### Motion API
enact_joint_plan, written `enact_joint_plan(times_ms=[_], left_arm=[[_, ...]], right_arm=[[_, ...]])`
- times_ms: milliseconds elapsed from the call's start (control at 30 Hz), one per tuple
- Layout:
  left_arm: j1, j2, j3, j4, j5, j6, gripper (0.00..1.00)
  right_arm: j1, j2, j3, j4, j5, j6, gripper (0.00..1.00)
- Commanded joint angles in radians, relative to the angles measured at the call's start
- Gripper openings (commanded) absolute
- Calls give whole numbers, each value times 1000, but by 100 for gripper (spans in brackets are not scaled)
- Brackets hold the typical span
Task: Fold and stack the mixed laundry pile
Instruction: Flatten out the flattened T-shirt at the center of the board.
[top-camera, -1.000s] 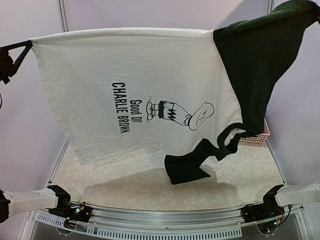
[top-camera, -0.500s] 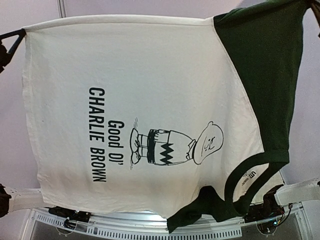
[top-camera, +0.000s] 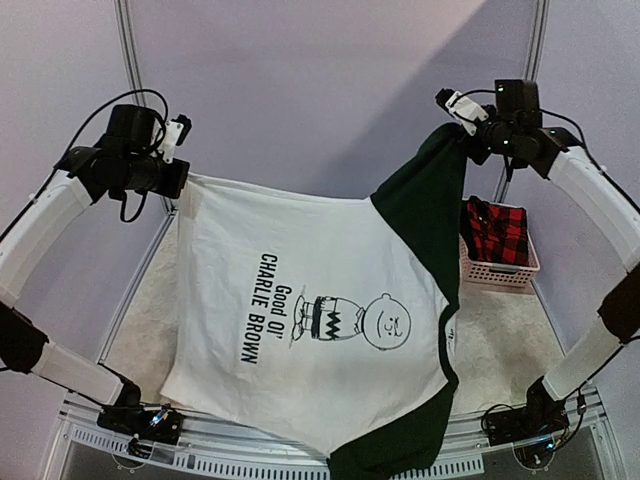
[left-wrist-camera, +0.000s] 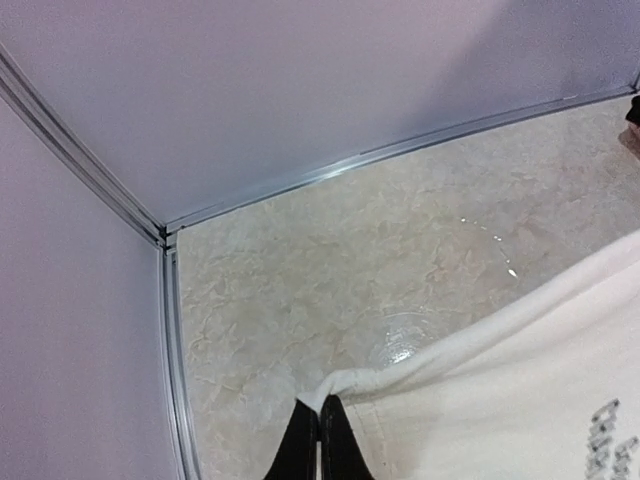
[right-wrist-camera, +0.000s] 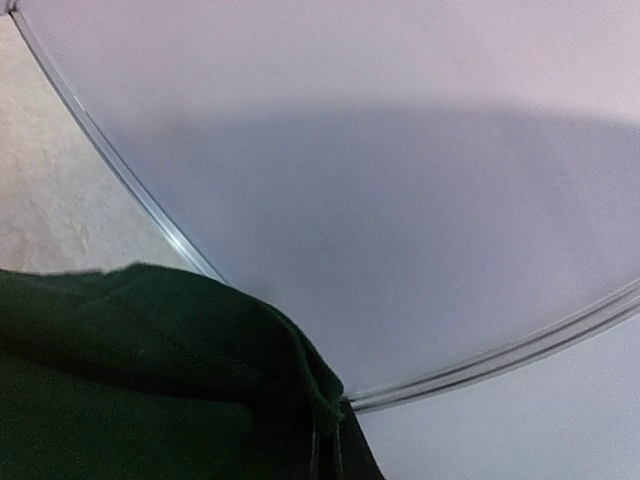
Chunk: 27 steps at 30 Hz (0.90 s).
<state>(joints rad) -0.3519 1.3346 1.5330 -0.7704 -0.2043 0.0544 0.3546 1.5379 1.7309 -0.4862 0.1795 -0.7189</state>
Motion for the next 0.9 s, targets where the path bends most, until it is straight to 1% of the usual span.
enact_joint_plan(times_ms=[0, 133, 233, 300, 400, 467, 667, 800, 867], left_arm=[[27, 19, 88, 86, -41, 17, 0], [25, 51, 218, 70, -17, -13, 0], [14, 28, 312, 54, 7, -40, 0], [5, 2, 353, 45, 40, -49, 0], [-16, -50, 394, 21, 84, -50, 0], [-33, -97, 400, 19, 121, -77, 0], [-58, -240, 424, -6, 157, -113, 0], [-67, -330, 451, -24, 183, -107, 0], [-69, -346, 470, -22, 196, -106, 0]], right_arm=[[-69, 63, 153, 90, 125, 104, 0], [-73, 111, 304, 77, 148, 91, 0], [-73, 108, 430, 35, 138, 91, 0], [-72, 82, 472, 16, 123, 88, 0], [-70, 16, 475, -12, 71, 78, 0], [-62, -60, 463, -39, 36, 81, 0], [-46, -263, 419, -120, -98, 102, 0], [-46, -400, 427, -110, -184, 92, 0], [-46, -419, 463, -98, -209, 102, 0]])
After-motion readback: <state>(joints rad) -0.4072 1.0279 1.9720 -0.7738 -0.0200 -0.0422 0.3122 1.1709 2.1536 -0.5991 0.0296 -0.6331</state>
